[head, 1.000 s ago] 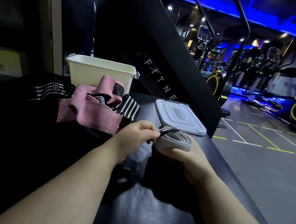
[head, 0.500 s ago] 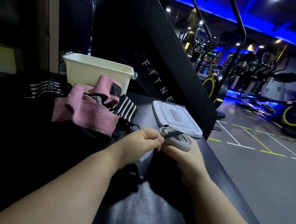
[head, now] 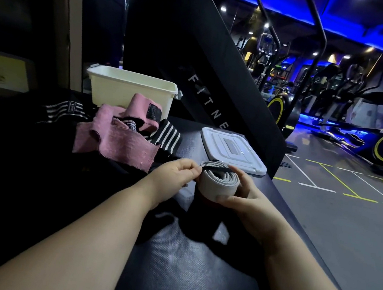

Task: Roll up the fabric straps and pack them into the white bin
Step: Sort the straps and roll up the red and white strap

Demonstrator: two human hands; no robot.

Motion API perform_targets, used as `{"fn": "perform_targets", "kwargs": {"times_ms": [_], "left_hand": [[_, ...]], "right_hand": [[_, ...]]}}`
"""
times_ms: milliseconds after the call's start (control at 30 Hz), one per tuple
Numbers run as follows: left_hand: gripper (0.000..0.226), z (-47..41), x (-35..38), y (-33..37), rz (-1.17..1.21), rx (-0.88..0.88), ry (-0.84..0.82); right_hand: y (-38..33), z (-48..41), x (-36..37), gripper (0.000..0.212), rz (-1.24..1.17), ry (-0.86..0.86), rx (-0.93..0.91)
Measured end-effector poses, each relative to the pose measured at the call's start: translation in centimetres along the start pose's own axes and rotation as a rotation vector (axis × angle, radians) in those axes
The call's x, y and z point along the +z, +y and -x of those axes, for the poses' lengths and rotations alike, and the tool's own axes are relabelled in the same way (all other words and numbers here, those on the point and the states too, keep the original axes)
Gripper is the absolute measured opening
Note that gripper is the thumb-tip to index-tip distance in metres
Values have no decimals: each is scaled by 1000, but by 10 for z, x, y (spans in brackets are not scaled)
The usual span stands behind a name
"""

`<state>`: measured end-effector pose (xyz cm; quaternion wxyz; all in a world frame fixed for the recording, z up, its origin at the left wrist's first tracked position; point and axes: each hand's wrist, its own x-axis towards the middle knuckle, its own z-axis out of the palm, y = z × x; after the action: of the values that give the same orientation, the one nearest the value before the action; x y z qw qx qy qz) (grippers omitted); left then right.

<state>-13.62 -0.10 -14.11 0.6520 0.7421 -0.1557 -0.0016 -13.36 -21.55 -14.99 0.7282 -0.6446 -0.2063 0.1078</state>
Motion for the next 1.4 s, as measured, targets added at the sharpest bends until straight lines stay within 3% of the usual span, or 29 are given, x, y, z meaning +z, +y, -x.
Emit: {"fn": "perform_targets", "kwargs": {"times_ms": [100, 167, 267, 367, 467, 600, 633, 767, 867, 967, 1133, 1400], "left_hand": [[27, 2, 2, 1, 5, 15, -37], [38, 3, 1, 1, 15, 22, -73], [57, 4, -1, 0, 26, 16, -147], [43, 6, 0, 4, 65, 4, -205], [29, 8, 0, 6, 74, 19, -193], [35, 9, 1, 12, 36, 43, -83], [38, 9, 3, 14, 18, 57, -43], [39, 6, 12, 17, 95, 202, 83], [26, 7, 17, 19, 206, 268, 113], [16, 11, 20, 22, 322, 221, 84], [14, 13, 15, 20, 315, 140, -14], [14, 14, 16, 21, 223, 178, 18]], "right_hand": [[-4, 2, 6, 79, 127, -61, -18], [-4, 3, 8, 74, 160, -58, -29], [-3, 4, 6, 88, 197, 23, -21], [2, 2, 5, 108, 226, 24, -7], [3, 2, 9, 108, 232, 50, -16], [3, -1, 15, 118, 136, 97, -81], [2, -1, 18, 115, 98, 95, -96], [-8, -3, 27, 69, 42, 22, -204], [-10, -4, 30, 70, 33, 60, -213], [-9, -5, 30, 63, 58, 98, -232], [-7, -5, 30, 63, 64, 109, -247], [-8, -7, 34, 62, 44, 132, -251]]}}
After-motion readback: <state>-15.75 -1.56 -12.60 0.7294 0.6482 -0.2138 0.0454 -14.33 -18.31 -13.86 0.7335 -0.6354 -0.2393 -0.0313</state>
